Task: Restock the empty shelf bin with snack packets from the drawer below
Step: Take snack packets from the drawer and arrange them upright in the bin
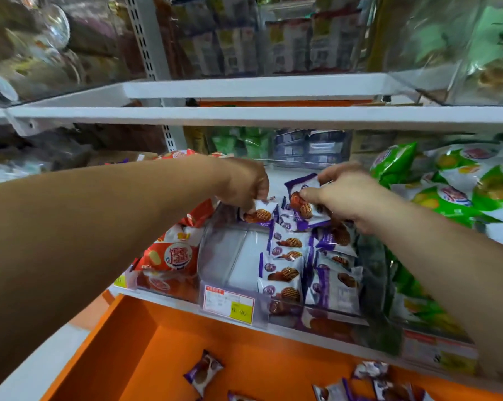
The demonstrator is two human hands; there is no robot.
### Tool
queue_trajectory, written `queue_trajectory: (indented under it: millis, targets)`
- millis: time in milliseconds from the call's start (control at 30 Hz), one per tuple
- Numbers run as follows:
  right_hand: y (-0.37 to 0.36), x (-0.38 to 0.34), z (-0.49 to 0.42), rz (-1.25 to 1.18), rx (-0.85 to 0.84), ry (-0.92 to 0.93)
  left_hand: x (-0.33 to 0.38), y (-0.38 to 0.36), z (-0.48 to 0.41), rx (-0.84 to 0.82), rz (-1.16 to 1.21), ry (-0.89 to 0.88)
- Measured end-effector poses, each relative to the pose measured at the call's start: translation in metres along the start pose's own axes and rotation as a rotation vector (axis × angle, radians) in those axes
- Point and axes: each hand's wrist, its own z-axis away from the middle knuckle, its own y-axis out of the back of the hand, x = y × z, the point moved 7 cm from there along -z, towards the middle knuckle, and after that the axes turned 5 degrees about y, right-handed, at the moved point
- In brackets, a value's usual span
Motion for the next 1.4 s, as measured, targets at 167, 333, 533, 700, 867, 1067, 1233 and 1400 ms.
queue_trajectory:
  millis: [167, 333, 533, 700, 867, 1067, 1233, 1400]
  targets:
    - [-0.01, 0.004, 0.0, -0.05, -0.033, 0.004, 0.005, -0.007, -0.005, 0.041, -0.074, -0.018]
    - [-0.008, 0.004, -0.001, -0.036, -0.033, 0.013, 0.018, -0.017, -0.016, 0.022, -0.276, -0.031]
    - [-0.008, 0.003, 0.002, -0.094, -0.059, 0.001, 0.012, -0.009, -0.017, 0.002, -0.209, 0.01]
    - [-0.008, 0.006, 0.002, -0.126, -0.075, -0.014, 0.014, -0.015, -0.028, 0.054, -0.289, 0.055]
    - [-0.011, 0.012, -0.001, -0.209, -0.098, -0.087, 0.018, -0.017, -0.033, 0.029, -0.388, 0.179]
    - [-0.011, 0.017, -0.002, -0.31, -0.107, -0.165, 0.022, -0.008, -0.027, 0.116, -0.362, 0.176]
    - [-0.014, 0.014, -0.004, -0.267, -0.069, -0.159, 0.028, 0.012, -0.006, 0.167, 0.185, -0.037]
    - [-0.027, 0.001, -0.005, -0.21, -0.062, -0.07, 0.03, 0.02, 0.022, 0.075, 0.471, -0.191]
